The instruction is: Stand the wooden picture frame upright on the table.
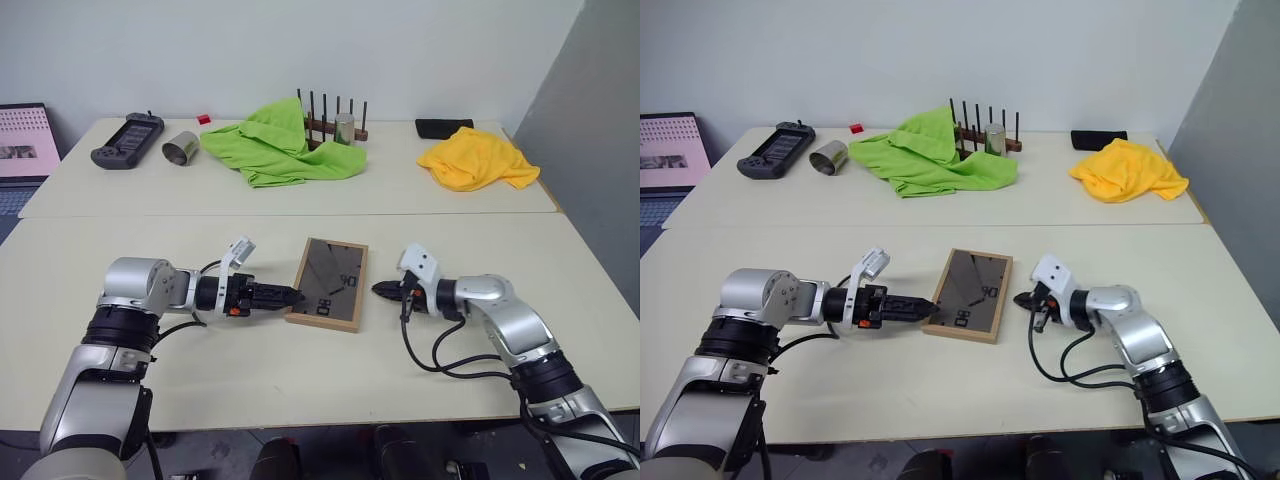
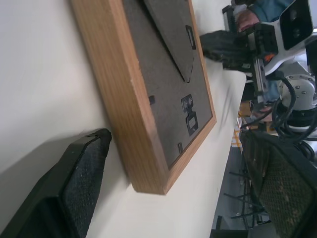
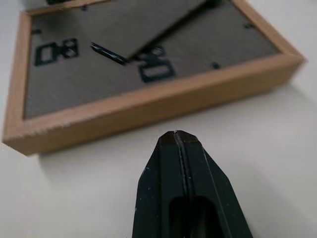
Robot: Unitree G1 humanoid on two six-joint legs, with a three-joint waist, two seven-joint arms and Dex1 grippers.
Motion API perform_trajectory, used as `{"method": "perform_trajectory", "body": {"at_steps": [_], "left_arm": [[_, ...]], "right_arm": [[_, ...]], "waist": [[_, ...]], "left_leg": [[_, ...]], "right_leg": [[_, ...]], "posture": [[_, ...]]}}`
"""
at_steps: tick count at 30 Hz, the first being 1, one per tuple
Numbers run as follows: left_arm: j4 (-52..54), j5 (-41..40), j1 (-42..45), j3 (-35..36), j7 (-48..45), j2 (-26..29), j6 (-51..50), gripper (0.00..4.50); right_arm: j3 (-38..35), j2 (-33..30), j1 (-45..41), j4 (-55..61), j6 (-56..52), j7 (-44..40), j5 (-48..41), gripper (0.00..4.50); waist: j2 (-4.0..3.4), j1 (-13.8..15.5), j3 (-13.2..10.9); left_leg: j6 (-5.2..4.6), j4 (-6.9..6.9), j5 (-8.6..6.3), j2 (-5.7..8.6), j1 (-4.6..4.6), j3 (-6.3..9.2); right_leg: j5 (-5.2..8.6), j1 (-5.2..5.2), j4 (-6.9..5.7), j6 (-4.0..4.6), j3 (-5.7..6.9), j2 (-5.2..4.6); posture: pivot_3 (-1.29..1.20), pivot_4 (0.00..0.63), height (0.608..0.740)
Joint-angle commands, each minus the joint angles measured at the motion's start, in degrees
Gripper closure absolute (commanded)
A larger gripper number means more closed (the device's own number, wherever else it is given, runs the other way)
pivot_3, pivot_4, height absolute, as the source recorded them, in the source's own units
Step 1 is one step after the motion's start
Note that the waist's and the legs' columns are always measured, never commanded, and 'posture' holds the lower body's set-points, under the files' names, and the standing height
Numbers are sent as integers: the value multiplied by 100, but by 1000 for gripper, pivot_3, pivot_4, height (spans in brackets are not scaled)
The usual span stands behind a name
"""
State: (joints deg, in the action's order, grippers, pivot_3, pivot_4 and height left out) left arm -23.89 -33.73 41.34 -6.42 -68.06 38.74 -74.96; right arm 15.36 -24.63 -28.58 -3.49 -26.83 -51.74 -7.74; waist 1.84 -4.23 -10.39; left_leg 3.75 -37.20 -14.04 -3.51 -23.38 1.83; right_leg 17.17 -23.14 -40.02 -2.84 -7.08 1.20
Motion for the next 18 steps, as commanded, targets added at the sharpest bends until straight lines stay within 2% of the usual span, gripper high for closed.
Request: {"method": "perform_trajectory", "body": {"at_steps": [1,11,12,14,18], "left_arm": [[-28,-1,-2,-158,53,-225,-40,42],[241,-83,-114,-54,63,-471,169,42],[259,-107,-127,8,75,-489,191,411],[325,-165,-168,89,51,-477,180,672],[412,-237,-259,194,95,-459,114,1522]], "right_arm": [[69,153,-152,195,-19,80,3,4500],[160,387,-344,38,3,166,38,4500],[171,380,-330,30,23,159,44,4500],[169,354,-286,23,48,154,50,4500],[130,264,-196,38,75,128,62,4500]], "waist": [[-1,24,0],[-1,130,1],[-1,130,1],[-1,125,1],[-1,97,1]], "left_leg": [[0,0,0,1,0,0],[1,-1,0,4,-1,0],[1,-1,0,4,-1,0],[1,0,0,3,-1,0],[0,1,0,2,-1,0]], "right_leg": [[0,0,0,0,0,-2],[0,1,2,0,2,-7],[0,1,3,0,2,-7],[0,0,3,0,2,-7],[0,-1,2,0,2,-5]], "posture": [[0,150,740],[0,150,740],[0,150,740],[0,150,740],[0,150,740]]}}
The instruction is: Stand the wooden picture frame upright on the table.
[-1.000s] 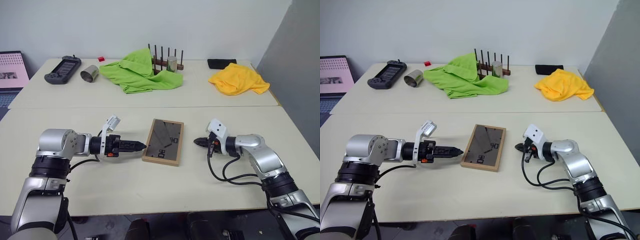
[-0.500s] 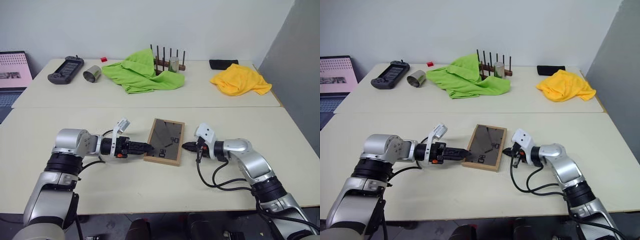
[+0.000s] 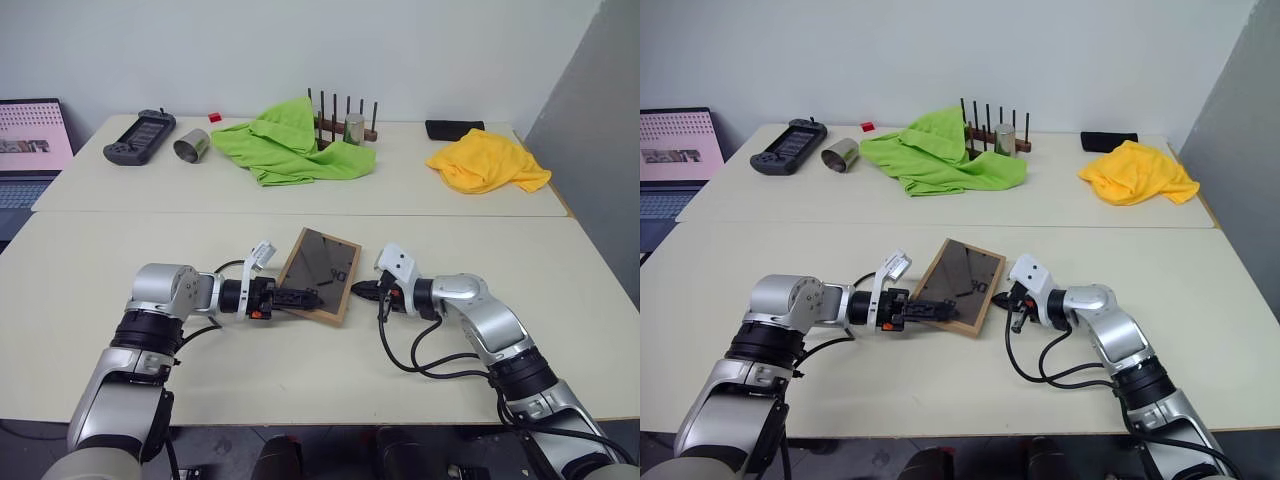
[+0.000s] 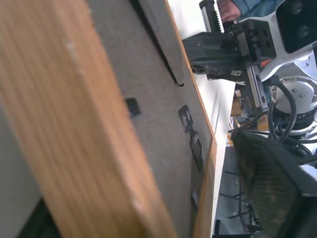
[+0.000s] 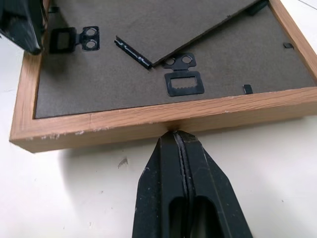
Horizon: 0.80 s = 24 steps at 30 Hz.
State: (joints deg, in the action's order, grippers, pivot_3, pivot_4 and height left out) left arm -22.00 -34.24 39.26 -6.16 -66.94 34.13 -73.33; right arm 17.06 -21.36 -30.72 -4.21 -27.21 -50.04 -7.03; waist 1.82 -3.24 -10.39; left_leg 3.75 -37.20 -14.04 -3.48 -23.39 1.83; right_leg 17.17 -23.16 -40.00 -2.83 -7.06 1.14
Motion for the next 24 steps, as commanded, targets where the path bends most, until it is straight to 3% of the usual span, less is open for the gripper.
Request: {"method": "perform_trajectory", "body": {"at_steps": [1,8,12,18,24], "left_arm": [[263,-205,-84,180,-7,6,-59,1669],[736,-526,-287,587,253,-29,-222,3115],[1102,-699,-425,873,562,-140,-313,3105],[1579,-901,-507,1319,1033,-452,-143,3105],[2062,-968,-672,1346,1235,-678,180,3105]], "right_arm": [[-47,-82,37,106,124,-44,-2,4500],[-371,-476,39,77,149,-89,-71,4500],[-628,-710,-98,185,-48,-235,-288,4500],[-1210,-618,-718,367,-1085,-292,-1117,3311],[-1561,133,-1462,419,-2273,253,-1864,1920]], "waist": [[0,-4,0],[0,-5,0],[0,-3,0],[-1,-12,-1],[-1,-35,-1]], "left_leg": [[0,0,0,0,0,0],[0,1,0,-1,-1,1],[0,1,0,-1,-2,0],[0,1,0,-2,-2,0],[2,5,1,-7,-2,2]], "right_leg": [[0,0,0,0,0,0],[0,-2,0,0,0,1],[0,-2,1,0,-1,0],[0,-2,1,0,-1,0],[-1,-4,0,1,1,1]], "posture": [[0,150,740],[0,150,740],[0,150,740],[0,150,740],[0,150,740]]}}
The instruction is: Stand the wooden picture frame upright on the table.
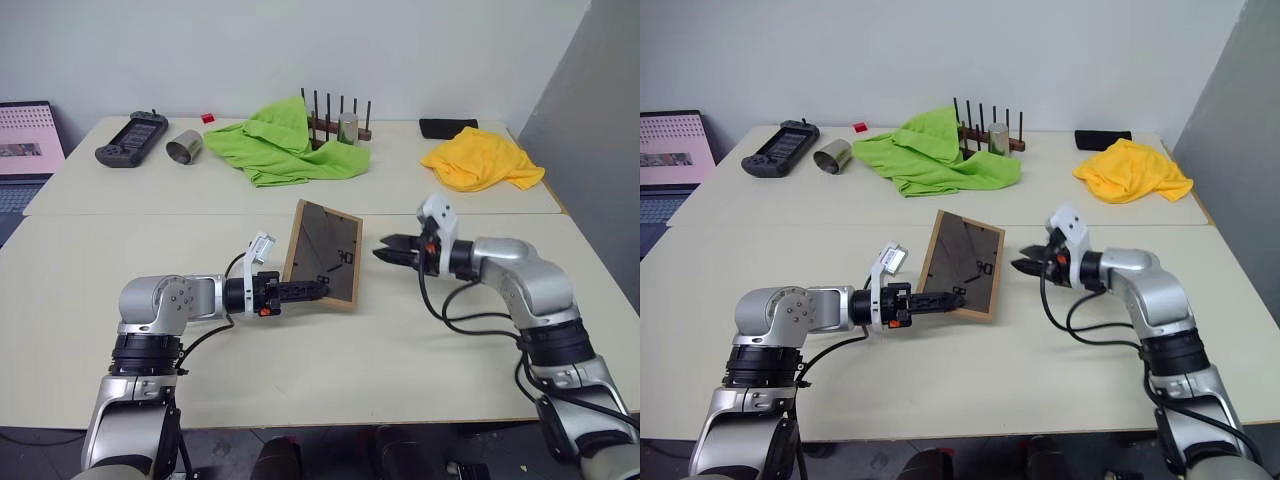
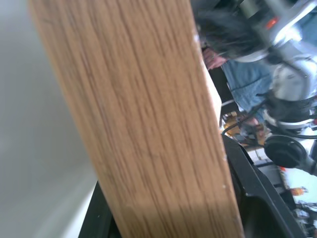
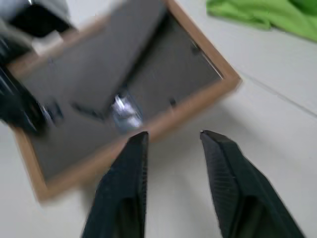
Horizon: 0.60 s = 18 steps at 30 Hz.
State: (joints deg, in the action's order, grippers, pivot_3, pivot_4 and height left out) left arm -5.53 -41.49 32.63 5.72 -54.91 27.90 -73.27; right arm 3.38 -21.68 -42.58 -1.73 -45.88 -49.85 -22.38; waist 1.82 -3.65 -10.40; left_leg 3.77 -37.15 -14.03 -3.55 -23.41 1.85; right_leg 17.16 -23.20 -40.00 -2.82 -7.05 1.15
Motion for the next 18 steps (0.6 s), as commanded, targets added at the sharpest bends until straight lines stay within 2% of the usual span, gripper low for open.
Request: {"method": "perform_trajectory", "body": {"at_steps": [1,2,5,6,9,15,18], "left_arm": [[448,-241,-21,158,77,-84,214,3105],[498,-268,-35,151,99,-119,229,3105],[593,-315,-62,119,137,-162,259,3105],[600,-326,-60,112,155,-171,263,3105],[640,-324,-87,92,181,-166,303,3105],[635,-328,-143,67,164,-115,329,3105],[624,-310,-177,26,135,-67,369,3105]], "right_arm": [[-182,207,-335,113,-468,274,-345,1709],[-139,293,-439,-60,-402,334,-300,1393],[-30,435,-633,-370,-259,406,-223,896],[22,455,-679,-464,-200,391,-186,552],[203,519,-748,-577,-36,235,-126,13],[261,459,-570,255,-474,-279,-767,13],[247,210,-407,743,-806,-522,-1114,13]], "waist": [[0,20,0],[0,23,0],[0,48,0],[0,48,0],[-1,37,0],[-2,32,-1],[-2,41,-1]], "left_leg": [[1,0,0,0,0,1],[1,0,1,2,0,0],[1,-1,1,10,-4,-1],[1,-1,1,12,-4,-4],[1,0,1,12,-6,-3],[1,7,1,10,-7,-1],[1,7,1,10,-9,2]], "right_leg": [[0,0,0,0,1,-1],[0,0,1,0,2,-2],[0,0,4,0,3,-13],[0,0,4,0,1,-15],[0,0,4,0,3,-15],[0,-5,5,0,9,-14],[0,-5,6,0,11,-15]], "posture": [[0,150,740],[0,150,740],[0,150,740],[0,150,740],[0,150,740],[0,150,740],[0,150,740]]}}
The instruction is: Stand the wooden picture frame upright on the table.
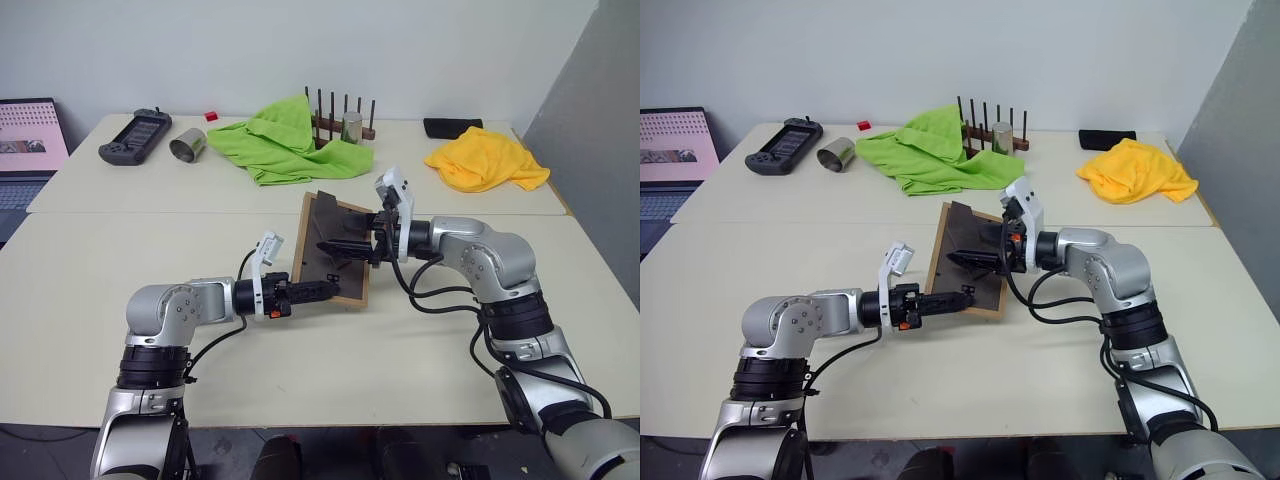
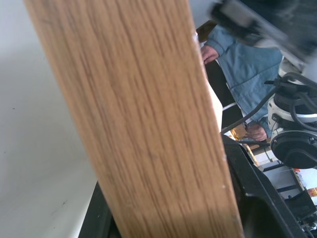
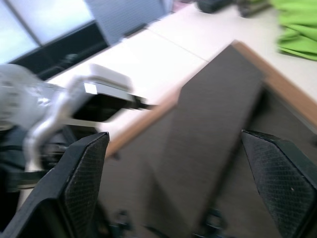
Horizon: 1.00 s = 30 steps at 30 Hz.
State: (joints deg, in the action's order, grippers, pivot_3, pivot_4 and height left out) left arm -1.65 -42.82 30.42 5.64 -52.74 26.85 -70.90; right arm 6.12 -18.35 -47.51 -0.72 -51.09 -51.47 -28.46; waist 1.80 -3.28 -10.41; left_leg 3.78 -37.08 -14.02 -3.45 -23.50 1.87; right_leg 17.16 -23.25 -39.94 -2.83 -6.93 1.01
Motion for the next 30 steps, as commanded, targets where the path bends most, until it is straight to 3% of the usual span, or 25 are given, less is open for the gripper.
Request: {"method": "perform_trajectory", "body": {"at_steps": [1,8,16,18,22,24,27,30], "left_arm": [[223,-177,47,27,-84,47,140,3105],[67,-284,156,101,-61,70,-6,3105],[-179,-928,417,665,249,93,-1092,3105],[-282,-1073,476,852,384,93,-1511,3105],[-749,-1842,558,1051,726,231,-2153,3105],[-777,-2222,519,963,931,332,-2160,3105],[-757,-3011,403,836,1406,400,-2160,3105],[-755,-3818,348,843,1996,335,-2160,3105]], "right_arm": [[-50,-166,106,719,-370,-389,-591,13],[-423,-554,312,1022,-724,-230,-920,13],[-548,-1791,1370,960,914,-290,186,13],[-428,-2127,1750,973,1879,-465,644,13],[-14,-2251,2236,314,5944,154,2535,13],[136,-2209,2185,-126,7142,445,3097,13],[405,-2043,1750,-924,9184,1881,4688,13],[736,-1805,1306,-1590,10270,2768,5681,13]], "waist": [[0,5,0],[0,-1,0],[0,16,0],[0,8,0],[0,-55,0],[0,-122,-1],[0,-157,-1],[0,-164,-1]], "left_leg": [[0,0,0,0,0,1],[0,-1,0,0,0,5],[0,-3,0,4,-17,10],[-1,-5,0,5,-25,17],[-1,-2,0,4,-24,21],[-1,-3,0,3,-21,20],[6,-5,4,3,-16,22],[32,0,19,3,-5,20]], "right_leg": [[0,0,0,0,1,-1],[1,1,1,-1,2,3],[1,-1,12,-2,5,1],[2,-2,18,-3,10,0],[3,-3,24,-5,13,2],[3,-3,18,-5,11,3],[2,-3,5,-5,9,2],[2,-3,-4,-4,4,1]], "posture": [[0,150,740],[0,150,740],[0,150,740],[0,150,740],[0,150,740],[0,150,740],[0,150,740],[0,150,740]]}}
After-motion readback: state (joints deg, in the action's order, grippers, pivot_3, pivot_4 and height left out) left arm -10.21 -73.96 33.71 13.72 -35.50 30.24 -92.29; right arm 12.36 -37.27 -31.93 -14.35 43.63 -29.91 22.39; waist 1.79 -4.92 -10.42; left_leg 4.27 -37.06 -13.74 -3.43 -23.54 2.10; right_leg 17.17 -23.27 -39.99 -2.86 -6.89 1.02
